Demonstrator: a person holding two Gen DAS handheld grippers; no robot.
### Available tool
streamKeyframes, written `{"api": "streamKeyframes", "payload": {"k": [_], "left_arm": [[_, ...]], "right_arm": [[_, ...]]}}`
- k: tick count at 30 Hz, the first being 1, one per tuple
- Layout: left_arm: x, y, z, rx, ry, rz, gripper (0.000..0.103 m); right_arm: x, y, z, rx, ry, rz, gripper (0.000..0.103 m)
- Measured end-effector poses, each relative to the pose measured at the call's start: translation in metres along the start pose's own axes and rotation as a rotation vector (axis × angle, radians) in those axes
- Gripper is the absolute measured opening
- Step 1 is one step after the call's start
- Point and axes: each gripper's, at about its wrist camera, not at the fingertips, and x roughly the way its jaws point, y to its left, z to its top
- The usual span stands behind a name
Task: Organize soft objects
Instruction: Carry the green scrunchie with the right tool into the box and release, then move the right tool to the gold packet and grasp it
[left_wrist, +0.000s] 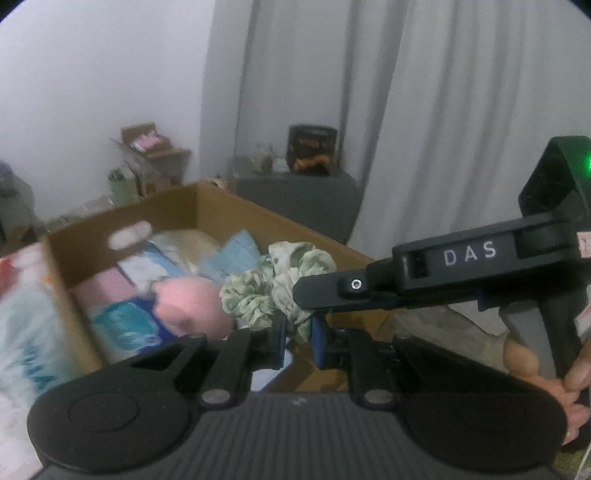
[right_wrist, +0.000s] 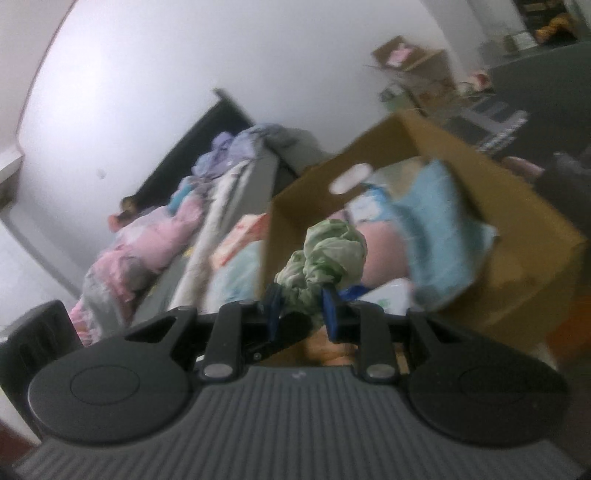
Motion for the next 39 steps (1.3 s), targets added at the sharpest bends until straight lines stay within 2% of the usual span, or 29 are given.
{"api": "streamKeyframes", "payload": {"k": [6,7,8,12,16,24,29,34,39], "left_arm": [[0.039,-0.003,0.002,-0.01,0.077,-0.046,0.017],[0.046,-0.003,0.002,-0.011,0.097,-0.054,0.02],[0.053,-0.001,0.002,-0.015,0.113,-0.058,0.028],[0.053,0.0,-0.002,-0.024,0.138,-0.065,0.033],[0.044,0.003,-0.004,-0.024,0.139,-0.049,0.038],[-0.003,0.011,-0.002,-0.027,0.074,0.005,0.044],[-0.041,0.023,-0.005,-0.058,0.019,0.057,0.054],[-0.083,0.043,-0.017,-0.116,-0.025,0.136,0.064],[-0.128,0.065,-0.038,-0.141,-0.06,0.275,0.076]], "right_arm": [[0.005,-0.03,0.007,0.001,0.001,-0.082,0.024],[0.006,-0.033,0.007,-0.007,0.005,-0.099,0.025],[0.008,-0.035,0.008,-0.017,0.012,-0.115,0.025],[0.01,-0.041,0.006,-0.074,0.028,-0.185,0.029],[0.011,-0.042,0.004,-0.098,0.032,-0.214,0.031],[-0.004,-0.038,0.0,-0.06,0.01,-0.182,0.033],[-0.015,-0.028,-0.003,-0.056,-0.012,-0.156,0.033],[-0.014,-0.012,-0.004,-0.054,-0.017,-0.109,0.036],[0.002,0.022,-0.01,-0.087,0.006,-0.037,0.041]]}}
